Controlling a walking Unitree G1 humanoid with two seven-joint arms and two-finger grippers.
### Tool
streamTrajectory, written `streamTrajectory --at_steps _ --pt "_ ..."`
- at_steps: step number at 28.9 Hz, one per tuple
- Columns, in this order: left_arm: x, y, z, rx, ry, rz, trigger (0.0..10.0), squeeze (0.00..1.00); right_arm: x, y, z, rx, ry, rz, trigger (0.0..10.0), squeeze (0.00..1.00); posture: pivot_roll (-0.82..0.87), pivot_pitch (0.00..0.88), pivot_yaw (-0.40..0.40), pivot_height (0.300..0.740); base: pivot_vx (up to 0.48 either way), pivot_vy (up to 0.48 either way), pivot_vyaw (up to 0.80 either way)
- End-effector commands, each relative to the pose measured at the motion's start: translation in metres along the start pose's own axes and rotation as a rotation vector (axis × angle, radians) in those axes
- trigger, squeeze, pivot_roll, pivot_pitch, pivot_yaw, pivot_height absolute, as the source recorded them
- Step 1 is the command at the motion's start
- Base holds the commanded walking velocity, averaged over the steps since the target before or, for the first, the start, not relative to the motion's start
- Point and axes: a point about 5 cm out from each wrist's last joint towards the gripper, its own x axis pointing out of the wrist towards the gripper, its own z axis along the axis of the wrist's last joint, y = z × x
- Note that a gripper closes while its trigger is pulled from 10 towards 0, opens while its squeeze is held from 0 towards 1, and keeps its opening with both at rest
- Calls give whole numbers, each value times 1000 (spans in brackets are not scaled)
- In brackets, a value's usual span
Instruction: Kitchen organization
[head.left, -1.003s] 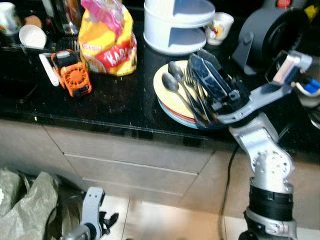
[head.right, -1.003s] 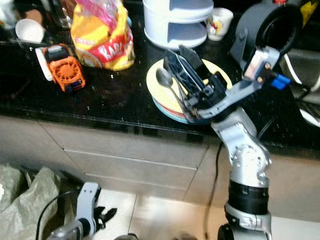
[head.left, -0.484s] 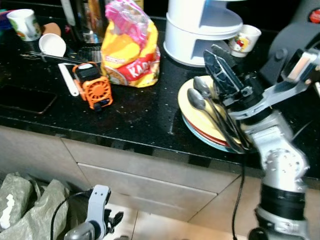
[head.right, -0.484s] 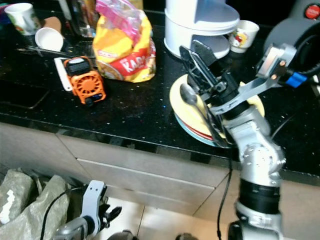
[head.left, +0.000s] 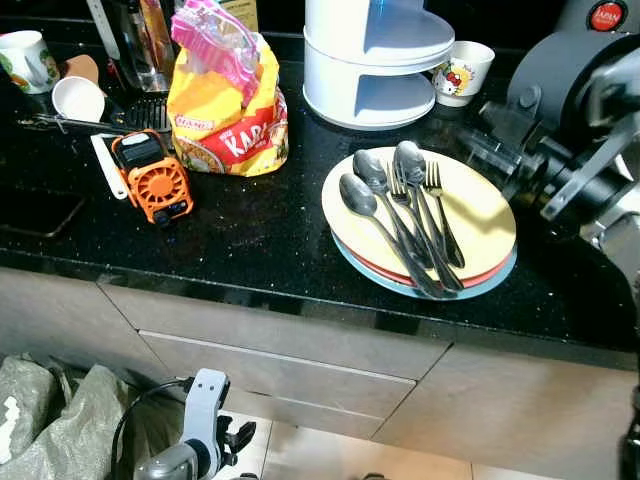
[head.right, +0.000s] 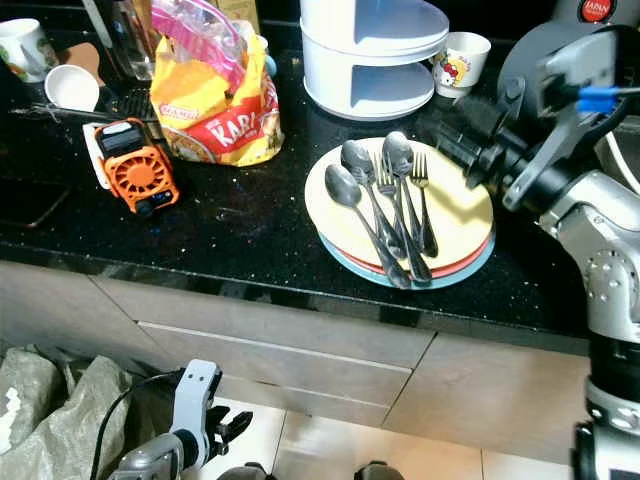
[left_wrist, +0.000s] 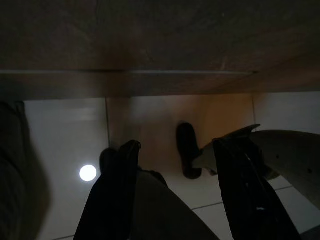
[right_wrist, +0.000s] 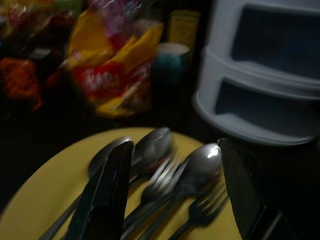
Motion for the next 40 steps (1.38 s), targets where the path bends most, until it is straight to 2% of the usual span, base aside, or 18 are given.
streamTrajectory --at_steps 1,3,6,10,12,19,23,30,33,40 --pt "-3 0 -10 -7 29 4 10000 0 -2 7 -4 -11 88 55 10000 0 75 127 -17 740 0 0 0" --pt "-4 0 -11 -7 30 6 10000 0 -5 6 -5 -18 128 53 10000 0 75 127 -17 740 0 0 0" --pt "-4 0 -12 -10 34 7 10000 0 -9 3 -12 -14 259 15 10000 0 66 132 -23 740 0 0 0" --pt "-4 0 -12 -11 34 8 10000 0 -9 -1 -16 -19 315 -26 10000 0 62 132 -24 740 0 0 0" --pt "-3 -1 -12 -13 33 6 10000 0 -6 -6 -22 -7 363 -104 10000 0 58 134 -24 740 0 0 0" --pt "-3 -3 -14 -14 36 5 10000 0 7 -2 -27 64 372 -174 10000 0 59 137 -23 740 0 0 0" --pt "-3 -3 -14 -14 37 4 10000 0 8 -3 -29 63 393 -204 10000 0 60 136 -23 740 0 0 0" --pt "-4 -2 -15 -13 37 7 10000 0 1 -7 -29 35 450 -253 10000 0 56 139 -19 740 0 0 0" --pt "-4 -2 -15 -11 40 3 10000 0 -11 -10 -23 38 455 -279 10000 0 52 137 -21 740 0 0 0" --pt "-4 -3 -16 -5 48 -2 10000 0 -14 0 -12 108 378 -208 10000 0 46 126 -20 740 0 0 0"
